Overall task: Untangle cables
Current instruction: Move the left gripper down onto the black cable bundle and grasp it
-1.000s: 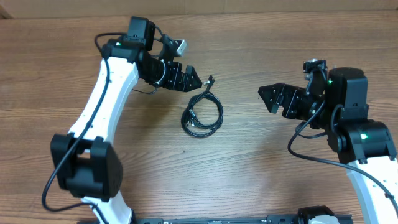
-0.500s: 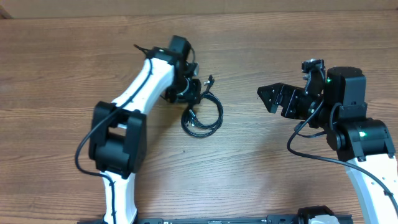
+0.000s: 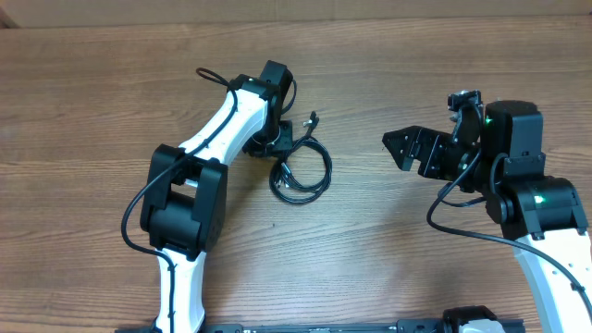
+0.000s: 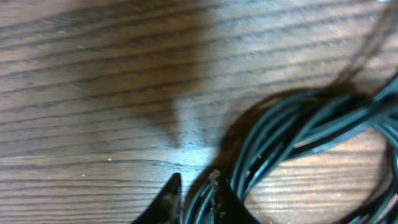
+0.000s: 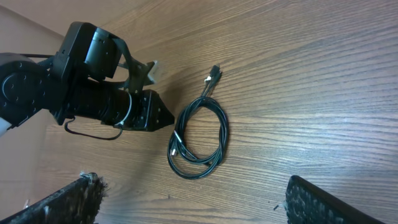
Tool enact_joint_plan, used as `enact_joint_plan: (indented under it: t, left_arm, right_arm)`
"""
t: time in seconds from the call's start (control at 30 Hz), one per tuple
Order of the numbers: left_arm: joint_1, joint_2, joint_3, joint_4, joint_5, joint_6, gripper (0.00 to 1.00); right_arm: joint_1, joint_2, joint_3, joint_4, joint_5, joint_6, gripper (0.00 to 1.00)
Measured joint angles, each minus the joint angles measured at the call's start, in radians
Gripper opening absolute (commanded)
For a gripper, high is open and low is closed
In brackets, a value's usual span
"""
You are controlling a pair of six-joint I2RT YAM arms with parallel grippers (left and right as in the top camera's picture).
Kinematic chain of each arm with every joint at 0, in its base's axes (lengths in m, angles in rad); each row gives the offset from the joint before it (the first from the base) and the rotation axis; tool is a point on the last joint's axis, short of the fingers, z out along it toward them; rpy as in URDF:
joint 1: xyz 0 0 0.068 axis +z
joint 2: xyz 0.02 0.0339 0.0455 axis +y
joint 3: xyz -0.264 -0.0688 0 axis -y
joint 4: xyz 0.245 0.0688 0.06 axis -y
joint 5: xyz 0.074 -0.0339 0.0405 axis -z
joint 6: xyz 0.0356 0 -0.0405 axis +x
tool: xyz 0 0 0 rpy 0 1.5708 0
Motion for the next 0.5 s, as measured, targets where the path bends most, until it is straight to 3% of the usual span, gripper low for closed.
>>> enact_joint_plan:
  t: [0.13,0.37,0.5]
  left_arm:
    - [0.0,0.0,0.0,0.005,0.002,-0.007,0.14]
    - [0.0,0.0,0.0,0.028,0.05,0.031,0.41]
    - [0.0,0.0,0.0,0.055,0.061,0.061,0.44]
  right_arm:
    - [0.0,0.0,0.0,-0.004,0.0,0.0,0.93]
    - [0.0,0.001,0.0,0.003,0.0,0.0,0.93]
    - [0.0,0.006,0.0,0.003,0.001,0.0,0.93]
